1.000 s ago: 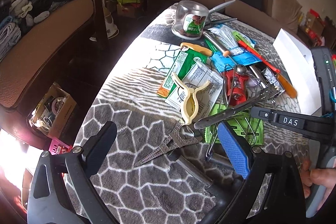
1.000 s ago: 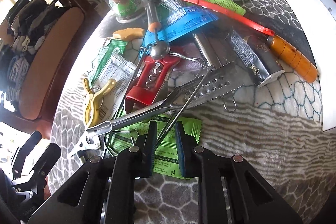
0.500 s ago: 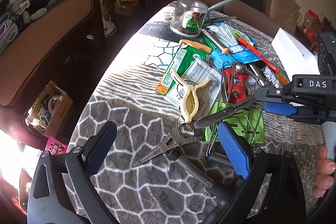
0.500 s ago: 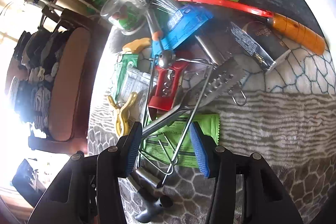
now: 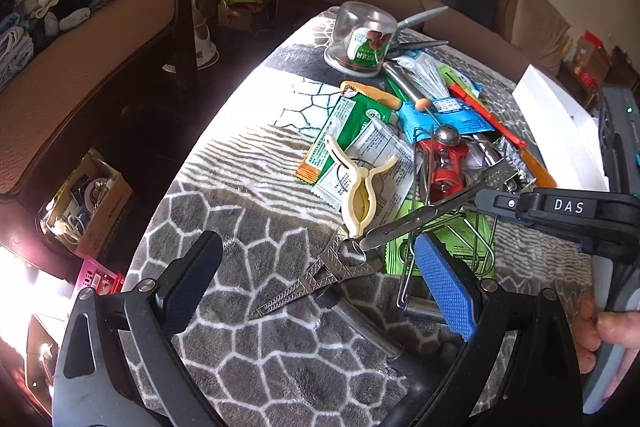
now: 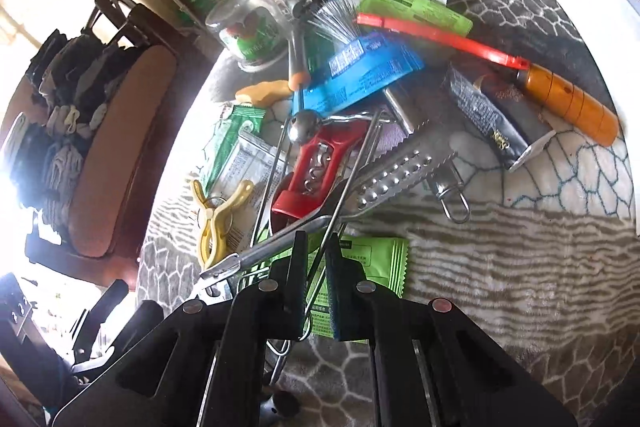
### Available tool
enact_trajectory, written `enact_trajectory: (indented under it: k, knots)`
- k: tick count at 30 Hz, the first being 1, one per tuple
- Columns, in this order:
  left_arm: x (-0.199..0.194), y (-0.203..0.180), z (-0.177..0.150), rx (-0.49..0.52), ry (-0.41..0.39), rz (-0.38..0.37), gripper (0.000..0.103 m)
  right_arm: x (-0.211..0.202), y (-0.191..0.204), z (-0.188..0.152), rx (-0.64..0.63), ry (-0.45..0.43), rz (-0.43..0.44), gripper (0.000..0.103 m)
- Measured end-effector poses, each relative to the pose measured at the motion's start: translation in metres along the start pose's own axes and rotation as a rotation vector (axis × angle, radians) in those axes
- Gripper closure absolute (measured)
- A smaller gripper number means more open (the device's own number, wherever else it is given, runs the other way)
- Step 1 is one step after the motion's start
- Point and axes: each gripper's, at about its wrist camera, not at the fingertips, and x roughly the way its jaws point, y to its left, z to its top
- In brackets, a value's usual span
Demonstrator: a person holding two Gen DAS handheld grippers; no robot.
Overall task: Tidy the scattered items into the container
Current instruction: 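Lower the right tool onto the wire jar lifter and close on it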
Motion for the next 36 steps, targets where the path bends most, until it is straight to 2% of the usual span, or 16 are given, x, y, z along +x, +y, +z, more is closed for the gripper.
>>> enact_trajectory:
  k: [6,8,12,15,19,23,25,28,29,36]
  knots:
    - [-0.007,-0.02,-0.002,0.066,-0.027,-0.046,0.006,-0.052,0.004,0.018,-0.023,-0.102,0.059,0.097]
    - [-0.007,-0.028,-0.004,0.096,-0.024,-0.045,0.006,-0.064,0.007,0.024,-0.05,-0.096,0.064,0.097]
    - [-0.004,-0.033,-0.01,0.136,-0.012,0.014,0.006,-0.048,0.004,0.018,-0.074,-0.033,-0.012,0.091]
    - [-0.005,-0.025,-0.01,0.113,-0.012,0.024,0.006,-0.017,-0.017,-0.002,0.032,0.047,0.018,0.066]
    - [-0.009,-0.008,-0.005,0.041,-0.025,0.005,0.006,0.015,-0.03,-0.019,0.126,0.078,0.089,0.066]
    - [-0.007,0.002,-0.002,-0.002,-0.02,-0.021,0.006,0.025,-0.023,-0.018,0.102,0.06,0.084,0.07]
    - [-0.005,0.001,-0.002,0.0,-0.01,-0.023,0.006,0.027,-0.016,-0.015,0.046,0.053,0.041,0.091]
    - [-0.003,-0.006,-0.004,0.036,-0.007,-0.001,0.006,0.019,-0.006,-0.014,-0.052,-0.002,-0.048,0.096]
    - [-0.003,-0.009,-0.004,0.046,-0.007,-0.003,0.006,0.013,-0.005,-0.013,-0.067,-0.029,-0.052,0.097]
    - [-0.004,-0.025,-0.006,0.097,-0.014,-0.025,0.006,-0.049,-0.006,0.01,-0.069,-0.143,0.036,0.1]
